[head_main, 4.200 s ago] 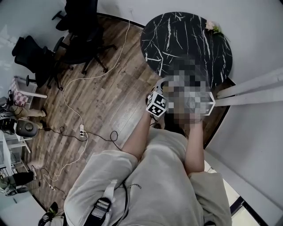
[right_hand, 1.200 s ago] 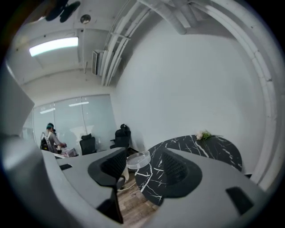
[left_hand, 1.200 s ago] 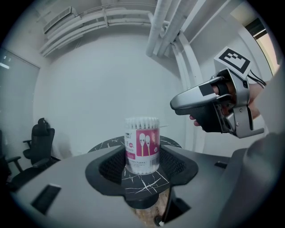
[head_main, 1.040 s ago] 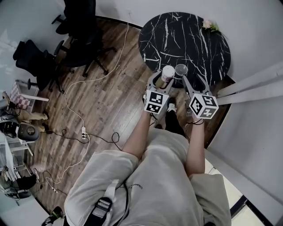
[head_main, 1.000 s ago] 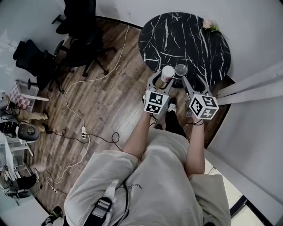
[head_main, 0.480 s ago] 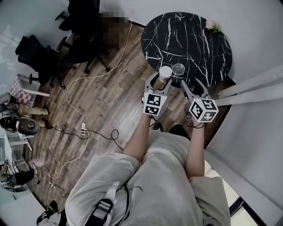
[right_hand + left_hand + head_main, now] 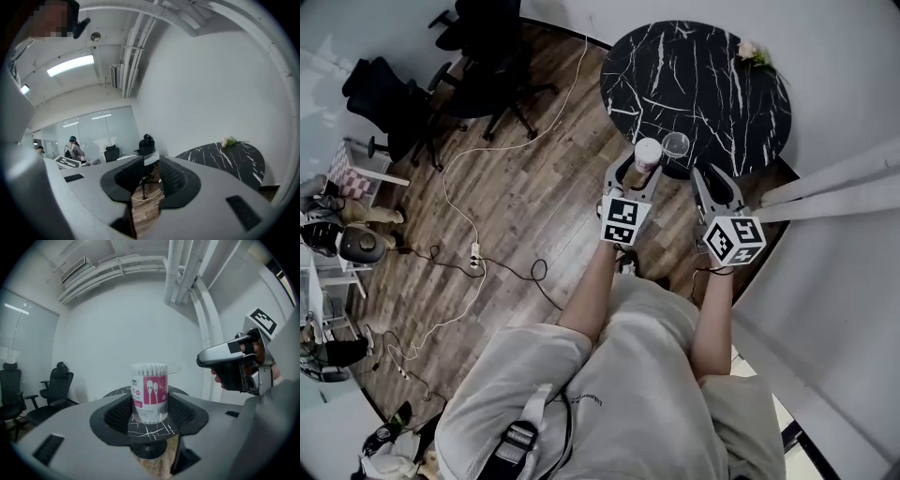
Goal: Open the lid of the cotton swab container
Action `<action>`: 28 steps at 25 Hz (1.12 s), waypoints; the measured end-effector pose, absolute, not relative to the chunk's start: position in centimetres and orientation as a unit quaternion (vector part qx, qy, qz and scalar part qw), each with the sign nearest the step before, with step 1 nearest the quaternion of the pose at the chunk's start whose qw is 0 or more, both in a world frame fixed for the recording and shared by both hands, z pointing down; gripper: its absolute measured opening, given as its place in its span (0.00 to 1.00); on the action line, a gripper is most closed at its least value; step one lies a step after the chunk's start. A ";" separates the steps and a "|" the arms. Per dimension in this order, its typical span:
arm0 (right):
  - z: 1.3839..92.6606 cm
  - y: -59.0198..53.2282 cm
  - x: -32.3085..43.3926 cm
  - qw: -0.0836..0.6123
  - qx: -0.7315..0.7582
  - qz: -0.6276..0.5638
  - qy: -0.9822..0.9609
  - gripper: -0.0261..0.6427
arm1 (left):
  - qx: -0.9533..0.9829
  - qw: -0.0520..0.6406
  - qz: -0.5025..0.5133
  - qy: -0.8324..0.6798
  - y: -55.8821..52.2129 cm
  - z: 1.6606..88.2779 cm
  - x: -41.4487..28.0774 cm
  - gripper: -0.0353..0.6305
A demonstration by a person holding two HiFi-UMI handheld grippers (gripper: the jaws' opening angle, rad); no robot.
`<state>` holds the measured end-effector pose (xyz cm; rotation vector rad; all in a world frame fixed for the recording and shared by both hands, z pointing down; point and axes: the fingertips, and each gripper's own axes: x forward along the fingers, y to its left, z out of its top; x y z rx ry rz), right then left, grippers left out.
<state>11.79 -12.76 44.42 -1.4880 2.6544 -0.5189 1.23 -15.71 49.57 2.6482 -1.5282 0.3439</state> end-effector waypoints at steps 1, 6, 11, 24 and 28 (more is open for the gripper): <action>44.3 -12.0 11.7 0.038 -0.476 -0.170 0.862 0.22 | 0.860 0.032 0.113 -0.497 -15.1 49.6 1.3 0.42; 44.7 -9.2 11.2 0.031 -0.453 -0.164 0.875 0.12 | 0.857 0.029 0.117 -0.500 -13.0 49.5 1.5 0.42; 45.2 -7.4 11.2 0.039 -0.443 -0.180 0.877 0.09 | 0.858 0.028 0.118 -0.499 -11.6 49.6 1.9 0.42; 47.7 -6.0 10.4 -0.010 -0.411 -0.184 0.893 0.09 | 0.858 0.019 0.115 -0.501 -10.6 50.2 1.8 0.42; 47.4 -6.2 9.8 -0.011 -0.402 -0.184 0.897 0.09 | 0.853 0.025 0.112 -0.509 -10.6 50.2 1.0 0.42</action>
